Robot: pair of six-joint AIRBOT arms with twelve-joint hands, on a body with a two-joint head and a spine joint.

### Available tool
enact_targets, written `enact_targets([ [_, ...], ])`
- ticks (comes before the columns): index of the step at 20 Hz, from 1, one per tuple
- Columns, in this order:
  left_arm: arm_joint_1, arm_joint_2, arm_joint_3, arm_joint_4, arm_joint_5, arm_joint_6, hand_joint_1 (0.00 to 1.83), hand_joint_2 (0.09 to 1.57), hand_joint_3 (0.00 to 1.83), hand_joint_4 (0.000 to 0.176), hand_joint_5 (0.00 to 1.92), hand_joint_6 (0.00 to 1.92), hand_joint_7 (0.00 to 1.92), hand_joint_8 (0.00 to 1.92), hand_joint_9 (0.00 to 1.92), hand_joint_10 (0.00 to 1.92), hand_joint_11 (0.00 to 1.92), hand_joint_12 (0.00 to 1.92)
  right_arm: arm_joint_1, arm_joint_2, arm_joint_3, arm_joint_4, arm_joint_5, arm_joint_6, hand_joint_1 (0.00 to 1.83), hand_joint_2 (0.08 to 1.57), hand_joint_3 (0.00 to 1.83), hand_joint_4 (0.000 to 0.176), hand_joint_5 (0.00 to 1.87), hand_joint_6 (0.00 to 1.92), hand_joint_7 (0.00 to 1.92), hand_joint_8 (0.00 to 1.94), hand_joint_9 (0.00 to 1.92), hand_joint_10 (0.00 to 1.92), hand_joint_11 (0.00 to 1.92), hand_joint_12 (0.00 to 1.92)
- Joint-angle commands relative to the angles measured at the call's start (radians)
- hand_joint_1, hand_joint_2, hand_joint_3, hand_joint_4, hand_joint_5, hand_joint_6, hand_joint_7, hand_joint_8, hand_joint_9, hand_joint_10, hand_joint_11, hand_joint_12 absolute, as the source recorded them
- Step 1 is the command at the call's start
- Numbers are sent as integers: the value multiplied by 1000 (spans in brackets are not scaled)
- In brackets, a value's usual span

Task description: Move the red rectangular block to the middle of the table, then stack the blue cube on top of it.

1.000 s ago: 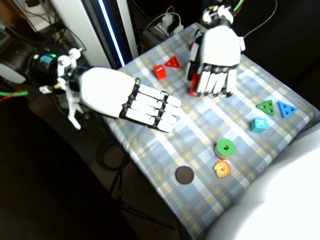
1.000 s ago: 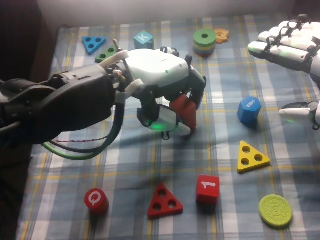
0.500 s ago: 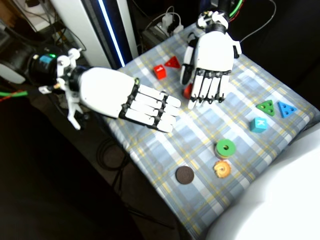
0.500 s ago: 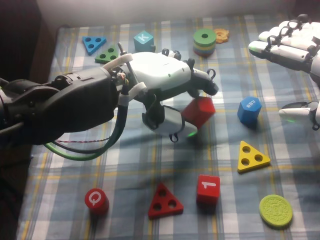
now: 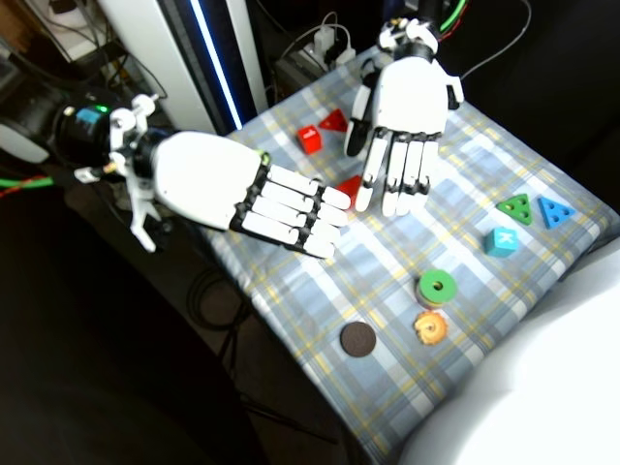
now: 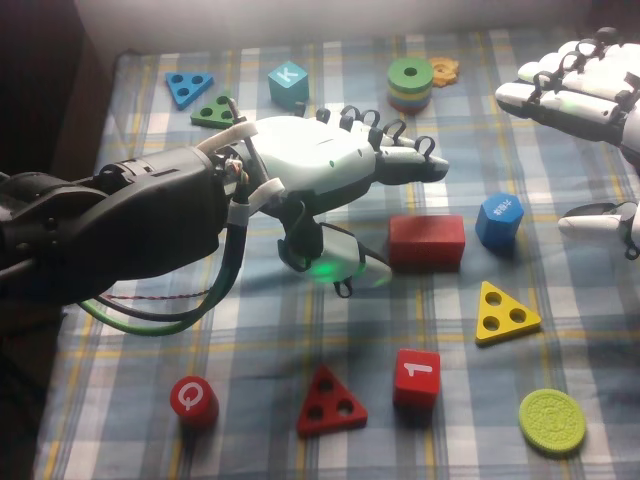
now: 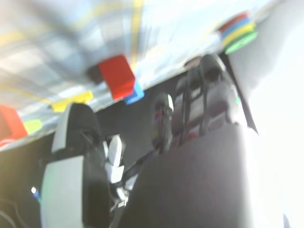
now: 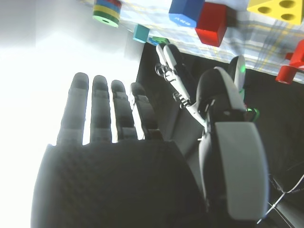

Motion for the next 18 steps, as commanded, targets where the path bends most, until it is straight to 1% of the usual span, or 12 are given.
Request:
enact_targets([
  [1,-7,5,-3,4,-105,0,832,1145,1,118,184,3,96,0,15,298,0,322,2,-2,3,10,117,1,471,1203,0,32,0,0,0,0,0,0,0,0],
  [4,-8,8,-7,0,-112,0,826,1117,0,115,169,0,114,0,24,337,0,650,1,0,2,10,119,3,474,1206,0,10,0,0,0,0,0,0,0,0],
  [5,-8,11,-11,0,-118,0,838,1118,0,114,156,5,97,5,11,305,0,480,1,1,1,10,119,4,473,1206,0,13,0,0,0,0,0,0,0,0],
  [6,-5,13,-11,-1,-123,0,794,1122,5,111,141,1,101,1,24,305,0,614,1,0,2,10,119,4,455,1211,0,40,0,0,0,0,0,0,0,0],
  [7,-4,14,-12,-1,-123,0,794,1122,5,111,141,1,101,1,24,305,0,614,1,0,2,10,119,4,455,1211,0,40,0,0,0,0,0,0,0,0],
  [8,-3,16,-14,-2,-123,0,805,1119,0,98,168,10,114,4,35,319,0,605,1,0,1,10,119,4,427,1221,4,17,0,0,0,0,0,0,0,0],
  [9,-1,17,-15,-3,-125,0,810,1120,0,101,172,5,113,1,27,305,0,528,1,0,1,10,119,4,433,1218,3,24,0,0,0,0,0,0,0,0],
  [11,0,17,-16,-3,-128,0,815,1118,0,86,194,7,137,3,51,321,0,610,0,0,1,10,119,4,445,1221,3,8,0,0,0,0,0,0,0,0],
  [13,0,18,-18,-3,-131,0,801,1123,2,89,182,1,125,0,39,320,0,630,0,0,1,10,119,4,422,1221,3,15,0,0,0,0,0,0,0,0],
  [16,2,21,-21,-4,-137,-6,771,1146,2,92,154,2,94,0,17,299,0,364,0,0,0,10,120,4,419,1222,3,27,0,0,0,0,0,0,0,0],
  [17,3,21,-21,-4,-138,-7,773,1141,2,98,181,4,119,0,51,290,0,401,0,0,0,10,120,4,432,1226,3,5,0,0,0,0,0,0,0,0],
  [18,4,22,-21,-4,-139,-8,727,1154,7,108,157,2,104,0,46,286,0,403,0,0,0,10,120,4,425,1221,1,2,0,0,0,0,0,0,0,0],
])
